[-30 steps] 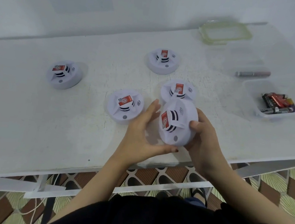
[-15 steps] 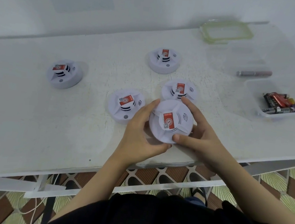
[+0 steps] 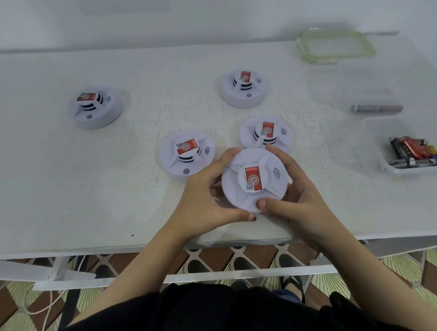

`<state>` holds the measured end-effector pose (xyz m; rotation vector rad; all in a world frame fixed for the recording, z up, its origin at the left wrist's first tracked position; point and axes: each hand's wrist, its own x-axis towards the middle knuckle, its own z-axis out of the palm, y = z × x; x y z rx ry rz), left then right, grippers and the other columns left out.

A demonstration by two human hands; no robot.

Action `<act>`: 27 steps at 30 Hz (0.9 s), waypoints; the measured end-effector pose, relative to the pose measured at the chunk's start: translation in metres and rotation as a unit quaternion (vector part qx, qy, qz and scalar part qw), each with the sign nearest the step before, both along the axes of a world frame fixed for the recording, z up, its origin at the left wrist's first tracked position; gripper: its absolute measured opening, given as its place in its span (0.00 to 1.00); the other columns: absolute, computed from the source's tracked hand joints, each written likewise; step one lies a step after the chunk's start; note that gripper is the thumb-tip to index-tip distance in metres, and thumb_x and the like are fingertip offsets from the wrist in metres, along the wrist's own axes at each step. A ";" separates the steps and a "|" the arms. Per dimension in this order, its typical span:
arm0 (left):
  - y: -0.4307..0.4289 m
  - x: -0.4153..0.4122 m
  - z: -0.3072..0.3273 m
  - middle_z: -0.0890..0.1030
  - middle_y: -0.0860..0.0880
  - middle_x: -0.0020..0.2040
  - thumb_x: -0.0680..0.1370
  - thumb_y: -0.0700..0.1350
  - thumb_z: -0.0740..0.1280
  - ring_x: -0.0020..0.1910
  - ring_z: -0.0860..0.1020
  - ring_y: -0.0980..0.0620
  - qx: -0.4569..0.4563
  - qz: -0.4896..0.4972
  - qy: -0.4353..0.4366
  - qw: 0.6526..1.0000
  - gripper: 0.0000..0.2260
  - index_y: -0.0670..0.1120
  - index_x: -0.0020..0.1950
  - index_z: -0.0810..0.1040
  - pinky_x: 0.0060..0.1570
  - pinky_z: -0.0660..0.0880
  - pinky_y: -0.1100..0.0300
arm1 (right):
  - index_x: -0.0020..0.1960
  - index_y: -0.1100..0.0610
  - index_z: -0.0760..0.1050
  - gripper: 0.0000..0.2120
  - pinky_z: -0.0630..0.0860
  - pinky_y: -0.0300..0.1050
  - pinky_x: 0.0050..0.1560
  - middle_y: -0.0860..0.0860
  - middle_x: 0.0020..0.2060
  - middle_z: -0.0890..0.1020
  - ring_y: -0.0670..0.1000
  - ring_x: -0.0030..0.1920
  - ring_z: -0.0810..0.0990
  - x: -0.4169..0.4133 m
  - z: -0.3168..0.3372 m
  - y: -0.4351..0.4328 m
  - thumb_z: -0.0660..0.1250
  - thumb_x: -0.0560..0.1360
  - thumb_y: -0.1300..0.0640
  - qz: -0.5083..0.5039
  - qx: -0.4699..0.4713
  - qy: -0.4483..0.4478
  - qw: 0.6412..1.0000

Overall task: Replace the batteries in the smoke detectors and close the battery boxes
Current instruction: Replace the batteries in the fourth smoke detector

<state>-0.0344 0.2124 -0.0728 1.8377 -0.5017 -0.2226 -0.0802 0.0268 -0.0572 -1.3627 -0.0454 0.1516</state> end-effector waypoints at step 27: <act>0.001 0.002 0.000 0.75 0.55 0.67 0.59 0.50 0.80 0.67 0.74 0.56 -0.018 0.008 -0.007 1.000 0.43 0.57 0.70 0.67 0.61 0.77 0.51 | 0.72 0.51 0.61 0.38 0.77 0.45 0.54 0.51 0.60 0.79 0.53 0.61 0.77 0.002 -0.002 -0.001 0.68 0.66 0.72 0.019 0.018 0.000 1.000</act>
